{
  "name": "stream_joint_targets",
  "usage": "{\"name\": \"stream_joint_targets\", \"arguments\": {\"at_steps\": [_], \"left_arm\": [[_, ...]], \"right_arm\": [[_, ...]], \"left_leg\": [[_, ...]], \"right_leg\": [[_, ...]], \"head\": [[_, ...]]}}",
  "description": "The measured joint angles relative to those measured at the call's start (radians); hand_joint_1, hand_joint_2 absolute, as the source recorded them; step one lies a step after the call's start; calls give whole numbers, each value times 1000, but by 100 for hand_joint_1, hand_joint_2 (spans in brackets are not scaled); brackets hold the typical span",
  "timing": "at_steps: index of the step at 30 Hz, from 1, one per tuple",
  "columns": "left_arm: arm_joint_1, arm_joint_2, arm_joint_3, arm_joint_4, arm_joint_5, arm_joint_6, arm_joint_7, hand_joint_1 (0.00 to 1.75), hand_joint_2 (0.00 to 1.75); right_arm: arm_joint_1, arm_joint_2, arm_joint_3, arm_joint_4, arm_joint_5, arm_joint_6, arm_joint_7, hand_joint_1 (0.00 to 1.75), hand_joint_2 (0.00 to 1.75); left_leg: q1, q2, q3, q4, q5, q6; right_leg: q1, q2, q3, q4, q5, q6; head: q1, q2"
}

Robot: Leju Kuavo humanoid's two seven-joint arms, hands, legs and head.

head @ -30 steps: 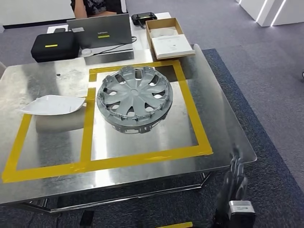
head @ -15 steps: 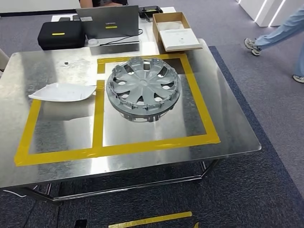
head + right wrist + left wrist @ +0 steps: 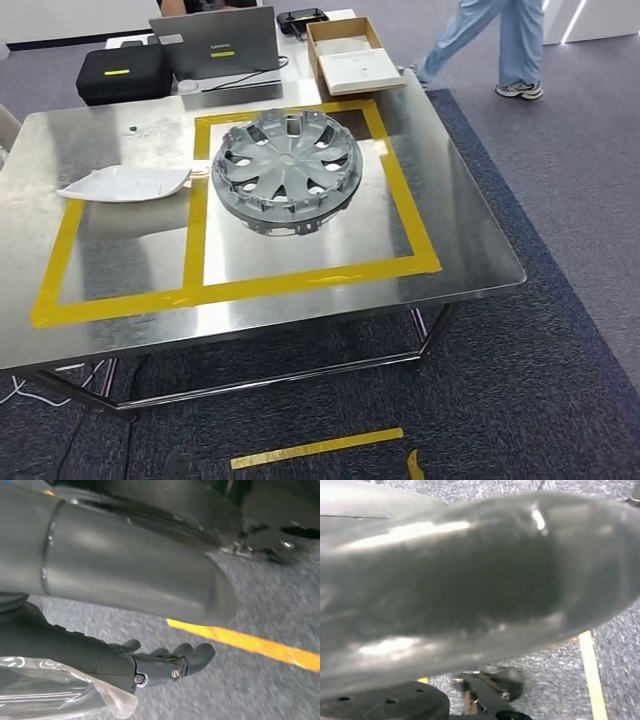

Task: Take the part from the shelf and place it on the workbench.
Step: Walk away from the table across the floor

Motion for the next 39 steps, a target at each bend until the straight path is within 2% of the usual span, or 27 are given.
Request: {"name": "stream_joint_targets", "arguments": {"at_steps": [2, 4, 6, 7, 9, 10, 11, 12, 14, 15, 16, 17, 19, 21, 22, 23, 24, 25, 26, 29, 30, 31, 32, 34, 36, 37, 39], "left_arm": [[0, 0, 0, 0, 3, 1, -1, 0, 0], [-3, 0, 0, 0, 5, 3, -2, 0, 0], [-6, -1, 0, 0, 6, 9, -4, 0, 0], [-7, -1, 2, 0, 9, 14, -7, 0, 0], [-4, 0, 7, 0, 16, 20, -16, 0, 0], [-2, 1, 10, 1, 20, 22, -19, 0, 0], [1, 2, 12, 1, 22, 24, -17, 0, 0], [2, 4, 14, 2, 23, 27, -6, 0, 0], [6, 8, 19, 2, 18, 33, 35, 0, 0], [8, 10, 21, 2, 13, 36, 63, 0, 0], [10, 13, 24, 2, 8, 37, 92, 0, 0], [13, 17, 26, 2, 3, 39, 119, 0, 0], [17, 24, 31, 2, -3, 40, 148, 0, 0], [19, 30, 37, 2, 0, 43, 128, 0, 0], [18, 34, 40, 2, 3, 45, 109, 0, 0], [18, 37, 44, 2, 6, 49, 92, 0, 0], [17, 40, 49, 2, 9, 52, 80, 0, 0], [18, 43, 53, 2, 10, 54, 74, 0, 0], [19, 46, 56, 2, 12, 54, 72, 0, 0], [24, 51, 62, 2, 15, 56, 71, 0, 0], [25, 52, 64, 2, 15, 56, 71, 0, 0], [24, 53, 64, 2, 15, 56, 70, 0, 0], [24, 53, 65, 2, 15, 56, 70, 0, 0], [23, 55, 65, 2, 15, 56, 70, 0, 0], [22, 57, 66, 2, 14, 56, 69, 0, 0], [21, 58, 66, 2, 14, 56, 68, 0, 0], [20, 58, 67, 2, 18, 62, 55, 0, 0]], "right_arm": [[-1, -1, 0, 7, -5, 1, 0, 0, 0], [-3, -2, 0, 11, -5, 2, 0, 0, 0], [-4, -2, 0, 15, 3, 9, 1, 0, 0], [-5, -2, 2, 17, 15, 19, 5, 0, 0], [-3, -2, 14, 25, 54, 49, 22, 0, 0], [-2, -3, 24, 29, 76, 64, 33, 0, 0], [-1, -3, 35, 32, 97, 75, 43, 0, 0], [-2, -4, 47, 34, 116, 82, 49, 0, 0], [-6, -9, 68, 35, 136, 86, 53, 0, 0], [-7, -12, 74, 35, 137, 83, 50, 0, 0], [-9, -14, 78, 35, 132, 75, 43, 0, 0], [-11, -19, 80, 35, 128, 65, 32, 0, 0], [-17, -30, 88, 35, 148, 41, 24, 0, 0], [-27, -41, 110, 36, 189, 31, 46, 0, 0], [-33, -46, 120, 36, 201, 31, 58, 0, 0], [-38, -49, 127, 36, 200, 30, 64, 0, 0], [-41, -51, 130, 37, 196, 29, 67, 0, 0], [-43, -53, 131, 37, 193, 28, 68, 0, 0], [-43, -55, 133, 37, 192, 28, 69, 0, 0], [-41, -59, 138, 38, 192, 29, 70, 0, 0], [-41, -59, 139, 38, 192, 29, 70, 0, 0], [-42, -59, 140, 38, 192, 28, 70, 0, 0], [-43, -59, 140, 38, 192, 28, 70, 0, 0], [-45, -60, 141, 38, 192, 28, 70, 0, 0], [-45, -60, 141, 38, 192, 28, 70, 0, 0], [-46, -60, 141, 38, 192, 28, 70, 0, 0], [-46, -60, 140, 38, 171, 26, 55, 0, 0]], "left_leg": [[7, 0, 35, -9, 40, -5], [13, 0, 118, -132, 94, -8], [12, -3, 184, -251, 100, -2], [9, -4, 194, -279, 95, 3], [6, -2, 180, -289, 111, 21], [6, 0, 168, -291, 123, 31], [8, 3, 153, -293, 137, 42], [8, 6, 137, -294, 152, 50], [6, 9, 102, -293, 181, 58], [4, 10, 83, -291, 195, 58], [3, 11, 63, -288, 209, 58], [3, 12, 42, -284, 223, 57], [2, 12, 6, -276, 248, 52], [-1, 11, -15, -268, 271, 43], [-1, 11, -21, -265, 283, 38], [-1, 11, -27, -265, 296, 32], [0, 11, -32, -266, 306, 27], [2, 10, -37, -263, 300, 20], [4, 9, -42, -246, 271, 15], [7, 6, -64, -91, 107, 2], [7, 6, -67, -28, 80, 0], [7, 6, -63, 17, 82, 0], [7, 6, -49, 35, 106, 1], [7, 5, 26, -31, 161, 7], [3, 2, 130, -180, 148, 18], [1, 1, 162, -237, 129, 23], [-4, 1, 169, -280, 120, 32]], "right_leg": [[0, 0, -30, 11, 15, 2], [0, 0, -56, 23, 29, 9], [2, 1, -71, 28, 47, 22], [2, 0, -75, 25, 58, 28], [-1, 1, -81, 16, 80, 41], [-2, 3, -87, 18, 71, 46], [-3, 4, -97, 37, 37, 50], [-3, 6, -107, 75, -18, 53], [-3, 7, -122, 196, -129, 57], [-2, 8, -120, 254, -150, 58], [-2, 8, -108, 290, -141, 58], [-2, 7, -84, 299, -112, 57], [-3, 8, 11, 214, -60, 53], [-1, 8, 143, 36, -80, 46], [1, 9, 186, -32, -101, 43], [3, 10, 206, -72, -113, 39], [3, 9, 200, -79, -115, 32], [3, 7, 188, -75, -106, 24], [2, 4, 176, -72, -96, 15], [5, -3, 125, -60, -59, -2], [7, -5, 106, -52, -48, -3], [8, -7, 85, -42, -37, -3], [9, -8, 63, -31, -26, -3], [10, -8, 16, -6, -7, 0], [13, -7, -18, 15, 9, 6], [14, -7, -29, 20, 18, 10], [12, -8, -44, 20, 40, 21]], "head": [[0, 0], [0, 0], [1, 0], [1, 0], [0, 0], [0, 0], [2, 0], [2, 0], [6, 0], [6, 0], [6, 0], [6, 0], [6, 0], [7, 0], [7, 0], [6, 0], [6, 0], [6, 0], [5, 0], [2, 0], [2, 0], [2, 0], [2, 0], [2, 0], [3, 0], [2, 0], [3, 0]]}}
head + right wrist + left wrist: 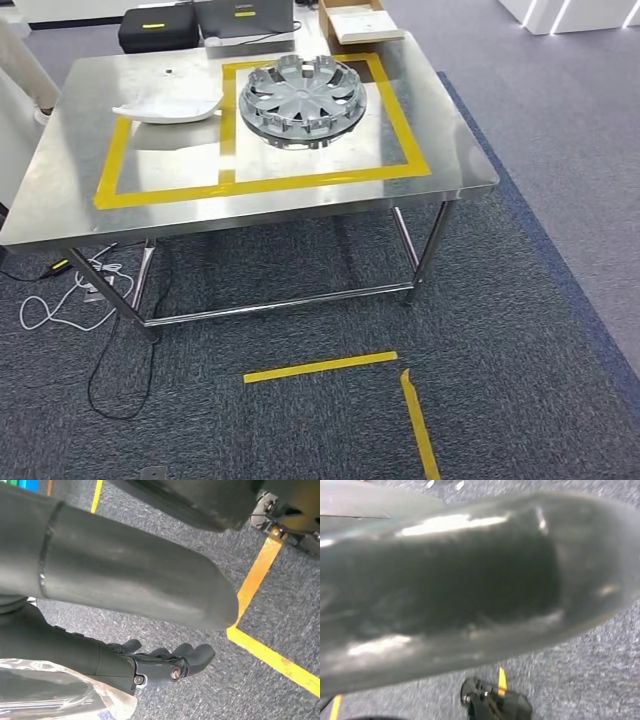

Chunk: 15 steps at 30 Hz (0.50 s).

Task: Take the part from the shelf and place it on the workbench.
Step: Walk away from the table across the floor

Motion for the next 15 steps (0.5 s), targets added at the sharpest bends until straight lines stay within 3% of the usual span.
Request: {"name": "stream_joint_targets", "arguments": {"at_steps": [1, 2, 4, 5, 6, 7, 9, 10, 11, 13, 14, 15], "left_arm": [[0, -1, 3, 0, 5, 8, -17, 0, 0], [1, -3, 8, 0, 13, 19, -44, 0, 0], [0, -8, 23, 0, 37, 31, -113, 0, 0], [-1, -12, 33, 0, 58, 28, -143, 0, 0], [-3, -16, 47, 0, 83, 20, -163, 0, 0], [-5, -20, 64, 0, 109, 13, -173, 0, 0], [-6, -29, 101, 0, 146, 9, -174, 0, 0], [-6, -31, 116, 0, 157, 12, -170, 0, 0], [-5, -33, 131, -1, 167, 19, -163, 0, 0], [-5, -36, 162, -2, 186, 43, -145, 0, 0], [-4, -38, 179, -2, 191, 58, -131, 0, 0], [-3, -40, 195, -2, 190, 72, -116, 0, 0]], "right_arm": [[0, 0, -4, 0, -24, -2, -19, 0, 0], [1, 1, -13, 1, -58, -2, -44, 0, 0], [1, 5, -46, 3, -160, 12, -96, 0, 0], [-2, 8, -73, 4, -219, 30, -111, 0, 0], [-7, 12, -104, 5, -265, 49, -113, 0, 0], [-11, 15, -130, 5, -281, 65, -102, 0, 0], [-13, 17, -152, 6, -237, 73, -68, 0, 0], [-12, 16, -151, 6, -211, 70, -61, 0, 0], [-13, 14, -151, 6, -200, 68, -63, 0, 0], [-17, 8, -158, 6, -205, 65, -83, 0, 0], [-20, 6, -163, 6, -204, 63, -93, 0, 0], [-21, 3, -167, 6, -197, 61, -104, 0, 0]], "left_leg": [[0, 2, -12, -2, 11, 6], [2, 4, -26, -5, 25, 14], [5, 9, -57, -8, 55, 28], [4, 9, -75, -8, 69, 31], [4, 10, -95, -7, 85, 32], [4, 11, -114, -6, 100, 30], [6, 12, -155, -3, 128, 23], [8, 12, -174, 0, 141, 18], [8, 11, -190, 4, 152, 12], [6, 10, -214, 21, 174, 0], [5, 9, -222, 26, 184, -6], [6, 8, -227, 29, 196, -11]], "right_leg": [[-2, 2, -8, 2, 0, 6], [-3, 6, -16, 12, -19, 13], [-7, 12, -40, 81, -113, 24], [-8, 13, -52, 140, -166, 28], [-10, 13, -61, 201, -200, 32], [-12, 13, -60, 250, -206, 36], [-16, 13, -22, 271, -147, 42], [-19, 13, 18, 239, -113, 45], [-22, 14, 80, 176, -102, 47], [-25, 17, 201, 11, -138, 40], [-24, 19, 237, -47, -162, 33], [-23, 18, 246, -75, -172, 25]], "head": [[-1, 0], [0, 0], [4, 0], [7, 0], [8, 0], [9, 0], [9, 0], [10, 0], [10, 0], [10, 0], [10, 0], [10, 0]]}}
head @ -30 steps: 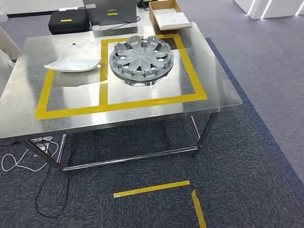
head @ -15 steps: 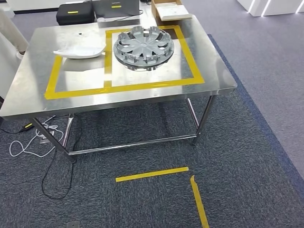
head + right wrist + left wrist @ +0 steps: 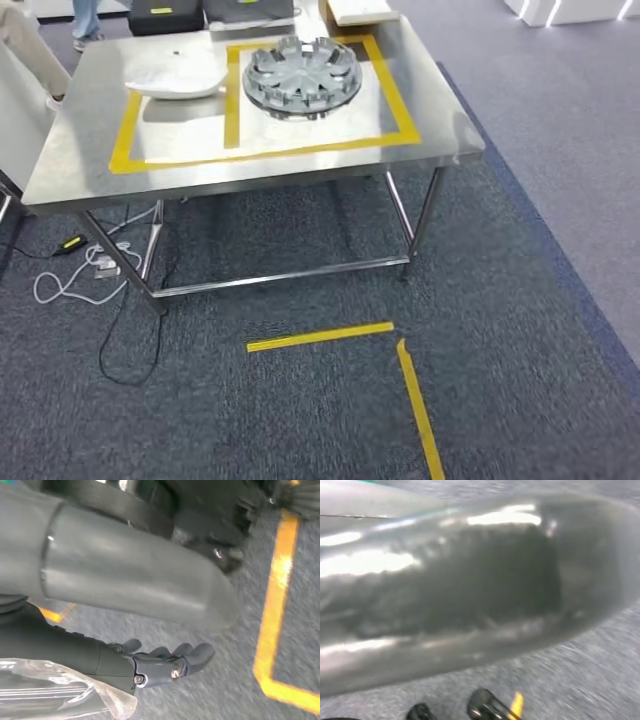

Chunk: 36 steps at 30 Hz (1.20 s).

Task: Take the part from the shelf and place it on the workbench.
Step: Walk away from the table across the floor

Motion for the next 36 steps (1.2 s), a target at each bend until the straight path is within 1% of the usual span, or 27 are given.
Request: {"name": "stream_joint_targets", "arguments": {"at_steps": [1, 2, 3, 4, 6, 7, 8, 9, 10, 12, 13, 14, 16, 17, 18, 20, 21, 22, 23, 24, 25, 27, 29, 31, 32, 34, 36], "left_arm": [[2, -1, 13, 0, -7, 9, 18, 0, 0], [6, -1, 20, 0, -22, 14, 34, 0, 0], [9, -1, 23, 0, -41, 13, 47, 0, 0], [11, -2, 23, 0, -61, 10, 53, 0, 0], [10, -5, 20, 0, -91, 3, 40, 0, 0], [7, -10, 19, 0, -99, 1, 20, 0, 0], [5, -17, 18, 0, -103, 1, -4, 0, 0], [3, -23, 18, 0, -105, -2, -28, 0, 0], [1, -29, 17, 0, -106, -10, -45, 0, 0], [-3, -34, 15, 0, -107, -30, -41, 0, 0], [-7, -36, 15, 0, -107, -31, -20, 0, 0], [-11, -38, 15, 0, -104, -26, 4, 0, 0], [-13, -43, 19, 0, -81, -33, 31, 0, 0], [-12, -46, 25, 0, -57, -62, 27, 0, 0], [-13, -49, 35, 0, -29, -106, 16, 0, 0], [-16, -55, 58, 0, 11, -183, -2, 0, 0], [-18, -58, 67, -1, 20, -205, 2, 0, 0], [-19, -60, 73, -1, 23, -216, 14, 0, 0], [-18, -60, 79, -1, 29, -223, 29, 0, 0], [-16, -58, 87, -1, 36, -232, 42, 0, 0], [-15, -56, 94, -1, 42, -241, 50, 0, 0], [-16, -54, 108, -1, 51, -251, 61, 0, 0], [-19, -52, 116, -1, 47, -254, 91, 0, 0], [-19, -48, 119, -1, 22, -262, 141, 0, 0], [-17, -45, 117, -1, 4, -270, 166, 0, 0], [-17, -38, 110, -1, -28, -286, 197, 0, 0], [-20, -34, 96, -1, -62, -306, 209, 0, 0]], "right_arm": [[1, -1, -2, 0, 14, -1, -13, 0, 0], [3, -2, 0, 0, 29, -2, -32, 0, 0], [5, -2, 2, 0, 41, -2, -50, 0, 0], [6, -2, 4, 0, 47, -1, -65, 0, 0], [7, -2, 7, 1, 45, 10, -62, 0, 0], [9, -2, 7, 1, 45, 24, -47, 0, 0], [11, -3, 7, 2, 50, 42, -30, 0, 0], [14, -3, 8, 2, 57, 63, -11, 0, 0], [16, -3, 9, 2, 62, 81, 7, 0, 0], [18, -2, 10, 3, 63, 103, 29, 0, 0], [18, -1, 10, 3, 63, 109, 32, 0, 0], [18, -1, 10, 3, 69, 116, 33, 0, 0], [16, -3, 18, 4, 100, 140, 49, 0, 0], [15, -5, 24, 4, 118, 154, 63, 0, 0], [16, -8, 32, 4, 132, 165, 76, 0, 0], [22, -15, 43, 4, 144, 178, 83, 0, 0], [26, -17, 46, 4, 147, 182, 80, 0, 0], [28, -19, 49, 4, 150, 186, 76, 0, 0], [30, -21, 52, 4, 152, 191, 71, 0, 0], [30, -22, 56, 4, 155, 194, 67, 0, 0], [30, -24, 59, 4, 157, 195, 64, 0, 0], [31, -27, 66, 4, 163, 191, 59, 0, 0], [32, -29, 74, 4, 176, 177, 54, 0, 0], [32, -31, 84, 4, 185, 163, 51, 0, 0], [31, -35, 88, 4, 184, 159, 50, 0, 0], [31, -48, 90, 4, 177, 159, 43, 0, 0], [32, -67, 91, 4, 169, 156, 33, 0, 0]], "left_leg": [[3, -3, -4, 1, 7, -6], [5, -5, -8, 7, -3, -11], [7, -7, -16, 31, -32, -16], [9, -9, -27, 75, -77, -20], [9, -9, -53, 200, -165, -27], [9, -9, -57, 251, -182, -28], [9, -9, -48, 275, -178, -26], [8, -7, -23, 262, -161, -23], [7, -2, 19, 213, -139, -17], [-2, 33, 114, 80, -120, 0], [-7, 51, 144, 31, -120, 7], [-11, 61, 156, 4, -125, 14], [-11, 50, 152, -14, -127, 24], [-8, 40, 149, -21, -125, 30], [-5, 30, 145, -25, -120, 36], [-4, 7, 135, -29, -111, 46], [-5, -6, 129, -29, -108, 49], [-6, -18, 125, -28, -105, 50], [-7, -30, 123, -28, -102, 49], [-7, -41, 123, -28, -101, 48], [-7, -53, 122, -27, -99, 45], [-9, -77, 118, -22, -96, 39], [-11, -100, 105, -16, -90, 29], [-10, -121, 91, -13, -82, 16], [-10, -118, 85, -7, -84, 10], [-11, -83, 58, 50, -124, 0], [-7, -42, 6, 174, -194, -11]], "right_leg": [[0, -4, -5, 1, 0, -10], [0, -10, -12, 4, 8, -18], [0, -16, -19, 4, 16, -28], [0, -24, -27, 5, 25, -35], [4, -38, -43, 6, 38, -41], [7, -48, -52, 7, 44, -41], [9, -58, -60, 9, 48, -41], [10, -69, -67, 11, 51, -40], [12, -79, -71, 13, 53, -39], [16, -98, -74, 15, 55, -35], [19, -108, -74, 17, 56, -31], [21, -118, -73, 18, 57, -27], [25, -133, -75, 22, 57, -17], [24, -119, -80, 29, 50, -11], [23, -93, -94, 53, 33, -5], [18, -30, -152, 165, -26, 2], [17, -14, -190, 239, -55, 4], [16, -8, -222, 297, -69, 5], [16, -5, -239, 323, -63, 5], [16, -3, -235, 307, -37, 4], [15, 3, -215, 255, 3, 3], [10, 48, -158, 121, 70, -2], [6, 83, -128, 50, 83, -8], [5, 67, -124, 41, 82, -17], [3, 55, -124, 39, 86, -24], [-1, 25, -125, 34, 94, -33], [0, -7, -127, 34, 94, -36]], "head": [[0, 0], [-1, 0], [-2, 0], [-4, 0], [-8, 0], [-9, 0], [-10, 0], [-10, 0], [-10, 0], [-10, 0], [-9, 0], [-9, 0], [-9, 0], [-9, 0], [-6, 0], [-2, 0], [-2, 0], [-2, 0], [-2, 0], [-3, 0], [-3, 0], [-2, 0], [-3, 0], [-4, 0], [-4, 0], [-12, 0], [-19, 0]]}}
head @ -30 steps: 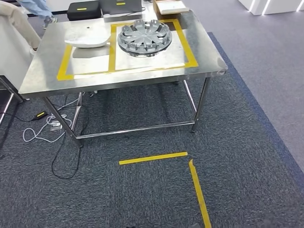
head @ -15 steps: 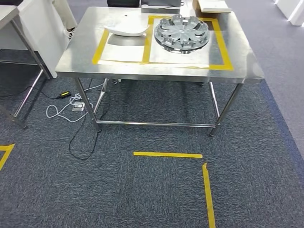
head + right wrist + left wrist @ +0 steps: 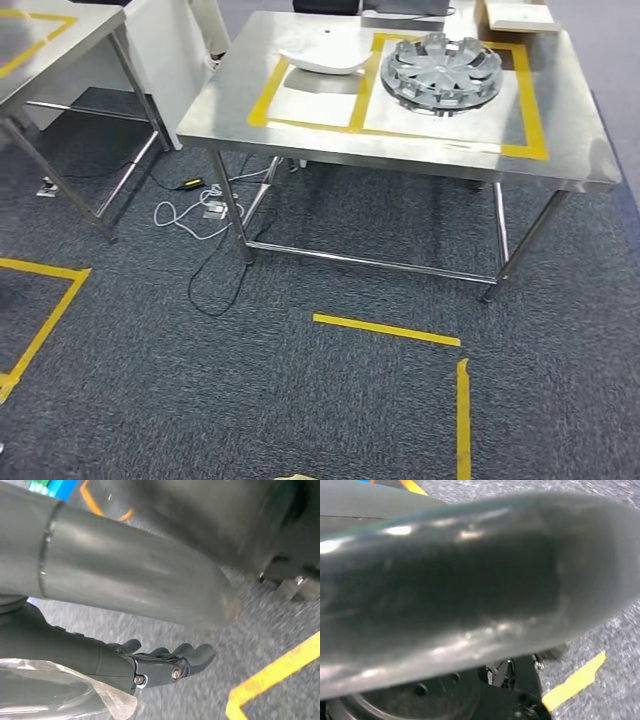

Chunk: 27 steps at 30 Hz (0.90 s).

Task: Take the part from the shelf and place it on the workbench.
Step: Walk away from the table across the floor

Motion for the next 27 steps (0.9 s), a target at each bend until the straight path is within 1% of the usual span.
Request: {"name": "stream_joint_targets", "arguments": {"at_steps": [1, 2, 3, 4, 5, 6, 7, 8, 9, 10, 11, 12, 13, 14, 15, 16, 17, 18, 19, 20, 21, 22, 23, 24, 25, 26, 27], "left_arm": [[-1, 3, -10, 0, -20, -11, 3, 0, 0], [-2, 7, -23, 0, -38, -21, 3, 0, 0], [-2, 10, -35, 0, -50, -28, 3, 0, 0], [-2, 14, -45, 0, -57, -32, 1, 0, 0], [-3, 16, -53, 0, -60, -36, -1, 0, 0], [-5, 17, -60, 0, -66, -41, -4, 0, 0], [-9, 16, -69, 0, -78, -48, -4, 0, 0], [-14, 14, -80, 0, -95, -59, -1, 0, 0], [-19, 12, -94, 0, -115, -69, 5, 0, 0], [-24, 10, -109, 0, -131, -77, 12, 0, 0], [-30, 7, -122, 0, -141, -82, 19, 0, 0], [-35, 5, -132, 1, -147, -86, 25, 0, 0], [-42, 2, -141, 1, -152, -89, 29, 0, 0], [-50, 1, -150, 1, -159, -94, 34, 0, 0], [-57, 0, -159, 1, -168, -98, 43, 0, 0], [-64, 0, -169, 1, -179, -98, 55, 0, 0], [-69, 0, -179, 1, -191, -92, 71, 0, 0], [-73, 0, -189, 1, -203, -82, 87, 0, 0], [-76, 0, -198, 2, -212, -71, 99, 0, 0], [-79, 0, -206, 2, -217, -63, 107, 0, 0], [-80, -1, -211, 2, -216, -60, 108, 0, 0], [-81, -1, -214, 2, -211, -61, 103, 0, 0], [-81, -1, -216, 2, -202, -66, 95, 0, 0], [-79, -1, -217, 2, -193, -73, 86, 0, 0], [-75, -1, -217, 2, -186, -80, 76, 0, 0], [-70, 0, -217, 2, -182, -86, 68, 0, 0], [-66, 0, -217, 2, -181, -90, 61, 0, 0]], "right_arm": [[0, -10, 0, 0, -4, -7, -7, 0, 0], [0, -18, 0, 0, -8, -16, -16, 0, 0], [-2, -24, -1, 0, -8, -25, -26, 0, 0], [-3, -28, 0, 0, -7, -32, -37, 0, 0], [-5, -30, 0, 0, -8, -37, -46, 0, 0], [-6, -31, -1, 0, -20, -36, -50, 0, 0], [-9, -31, -6, 0, -45, -29, -47, 0, 0], [-13, -31, -17, 0, -80, -17, -37, 0, 0], [-20, -31, -32, 0, -115, -2, -24, 0, 0], [-30, -33, -50, 0, -142, 12, -11, 0, 0], [-40, -35, -66, 0, -158, 23, -3, 0, 0], [-49, -38, -78, 0, -166, 31, 2, 0, 0], [-55, -41, -88, 0, -172, 37, 6, 0, 0], [-58, -46, -98, 0, -181, 41, 10, 0, 0], [-59, -52, -110, 0, -189, 46, 15, 0, 0], [-58, -61, -121, 0, -198, 51, 19, 0, 0], [-57, -77, -133, 0, -205, 57, 22, 0, 0], [-55, -96, -144, 0, -211, 64, 22, 0, 0], [-54, -118, -153, -1, -215, 73, 21, 0, 0], [-53, -144, -161, -1, -218, 85, 22, 0, 0], [-52, -169, -168, -2, -217, 99, 28, 0, 0], [-50, -194, -175, -2, -216, 115, 38, 0, 0], [-46, -217, -180, -3, -214, 130, 50, 0, 0], [-43, -236, -185, -3, -212, 143, 61, 0, 0], [-40, -255, -189, -3, -212, 151, 69, 0, 0], [-37, -269, -194, -3, -212, 156, 74, 0, 0], [-35, -282, -198, -4, -213, 159, 77, 0, 0]], "left_leg": [[3, 9, -23, 59, -25, -4], [7, 14, -33, 90, -32, -7], [9, 18, -25, 87, -22, -9], [12, 25, 1, 44, 5, -9], [12, 42, 41, -25, 37, -7], [8, 65, 77, -93, 60, -4], [5, 83, 104, -145, 74, 2], [2, 96, 116, -174, 77, 9], [-2, 94, 114, -180, 74, 16], [-3, 84, 110, -182, 76, 24], [-2, 75, 107, -185, 79, 31], [-1, 66, 106, -188, 83, 38], [1, 57, 106, -191, 87, 45], [2, 47, 104, -192, 90, 50], [1, 35, 102, -191, 92, 54], [-1, 22, 100, -191, 93, 56], [-3, 7, 99, -191, 94, 58], [-4, -8, 99, -190, 94, 59], [-6, -23, 100, -189, 95, 59], [-6, -37, 100, -187, 95, 59], [-7, -49, 99, -185, 94, 58], [-8, -61, 96, -181, 94, 56], [-8, -72, 91, -179, 95, 53], [-8, -82, 86, -177, 97, 49], [-7, -94, 82, -176, 99, 43], [-6, -94, 79, -174, 100, 38], [-8, -79, 75, -165, 93, 33]], "right_leg": [[1, -17, -1, 0, 0, 0], [1, -33, -3, 1, -1, 0], [1, -47, -3, 1, -1, 0], [1, -60, -2, 1, -2, 1], [1, -71, 0, 1, -3, 3], [4, -82, 1, 2, -5, 7], [7, -92, 0, 4, -7, 12], [9, -103, 0, 5, -10, 18], [11, -113, 0, 5, -10, 24], [10, -123, 1, 4, -11, 30], [9, -117, 1, 7, -15, 37], [7, -97, -5, 19, -26, 42], [6, -68, -21, 53, -49, 46], [6, -35, -49, 110, -81, 48], [6, -14, -83, 181, -114, 48], [6, -4, -117, 250, -138, 47], [6, 1, -142, 293, -145, 46], [6, 3, -151, 301, -132, 45], [6, 7, -142, 269, -100, 43], [6, 17, -119, 208, -58, 41], [5, 40, -92, 141, -25, 38], [3, 61, -66, 80, -3, 36], [2, 79, -48, 41, 5, 34], [1, 87, -38, 25, 3, 33], [2, 79, -34, 19, 2, 31], [1, 68, -32, 18, 5, 26], [0, 56, -30, 16, 7, 21]], "head": [[0, 0], [0, 0], [0, 0], [-1, 0], [-1, 0], [-1, 0], [-1, 0], [-1, 0], [0, 0], [0, 0], [1, 0], [3, 0], [5, 0], [8, 0], [10, 0], [11, 0], [10, 0], [11, 0], [10, 0], [10, 0], [11, 0], [11, 0], [10, 0], [11, 0], [10, 0], [10, 0], [9, 0]]}}
